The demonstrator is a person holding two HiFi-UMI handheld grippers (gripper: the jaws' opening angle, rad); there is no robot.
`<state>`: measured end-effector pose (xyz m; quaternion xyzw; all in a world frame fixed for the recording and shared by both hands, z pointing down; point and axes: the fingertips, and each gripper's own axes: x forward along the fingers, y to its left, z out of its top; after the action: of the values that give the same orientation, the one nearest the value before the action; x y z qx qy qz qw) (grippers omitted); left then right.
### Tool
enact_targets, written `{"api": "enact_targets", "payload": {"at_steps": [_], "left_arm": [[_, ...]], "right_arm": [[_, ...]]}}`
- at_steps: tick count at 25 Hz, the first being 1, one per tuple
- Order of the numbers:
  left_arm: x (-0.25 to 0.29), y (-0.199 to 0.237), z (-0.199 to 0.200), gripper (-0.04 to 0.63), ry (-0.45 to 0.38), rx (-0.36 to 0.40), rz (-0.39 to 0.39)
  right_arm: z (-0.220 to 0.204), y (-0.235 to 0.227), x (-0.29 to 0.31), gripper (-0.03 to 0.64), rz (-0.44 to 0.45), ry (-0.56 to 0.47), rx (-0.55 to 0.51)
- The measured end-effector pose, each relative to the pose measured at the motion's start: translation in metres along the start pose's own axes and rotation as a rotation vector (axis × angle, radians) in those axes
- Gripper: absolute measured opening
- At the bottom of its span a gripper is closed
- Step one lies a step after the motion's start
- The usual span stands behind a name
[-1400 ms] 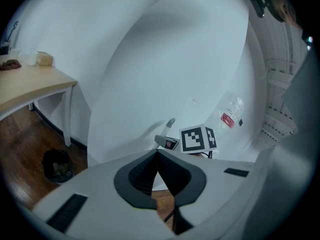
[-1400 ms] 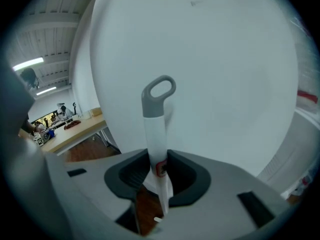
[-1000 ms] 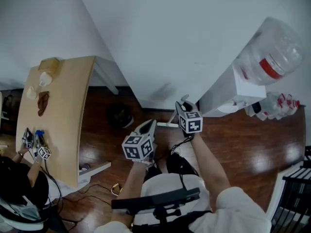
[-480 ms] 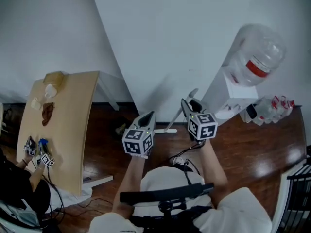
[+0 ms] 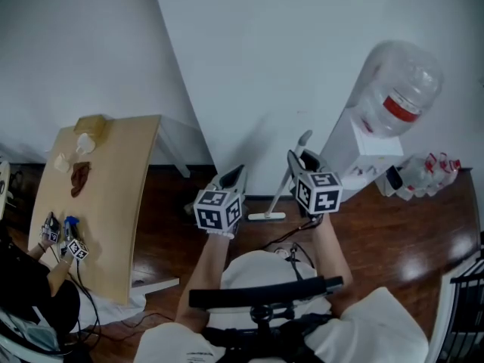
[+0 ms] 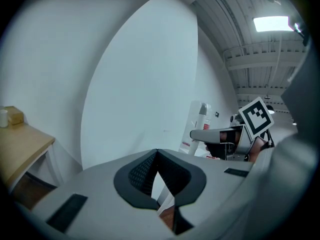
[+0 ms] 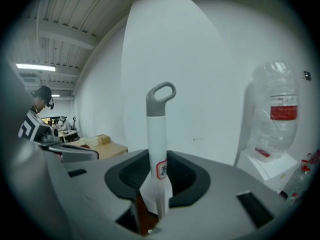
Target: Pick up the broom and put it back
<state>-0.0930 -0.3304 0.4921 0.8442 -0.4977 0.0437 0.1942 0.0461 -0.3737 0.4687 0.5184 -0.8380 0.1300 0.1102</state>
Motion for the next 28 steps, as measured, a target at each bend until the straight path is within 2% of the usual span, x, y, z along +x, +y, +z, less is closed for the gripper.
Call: {"api": "enact_targets", "payload": {"at_steps": [14,28], "left_arm": [[0.011,-0.018,-0.009,-0.011,0.031,0.004,-0.061],[0.014,-0.010,-0.009,-0.011,0.022,-0.030,-0.033]], "right_arm": [[-0.005,-0.019,-0.014,0.129,-0.050,-0.009,0.009],[-0.008,-0.023,0.001,0.130,-0.030,0.006,0.011]]}}
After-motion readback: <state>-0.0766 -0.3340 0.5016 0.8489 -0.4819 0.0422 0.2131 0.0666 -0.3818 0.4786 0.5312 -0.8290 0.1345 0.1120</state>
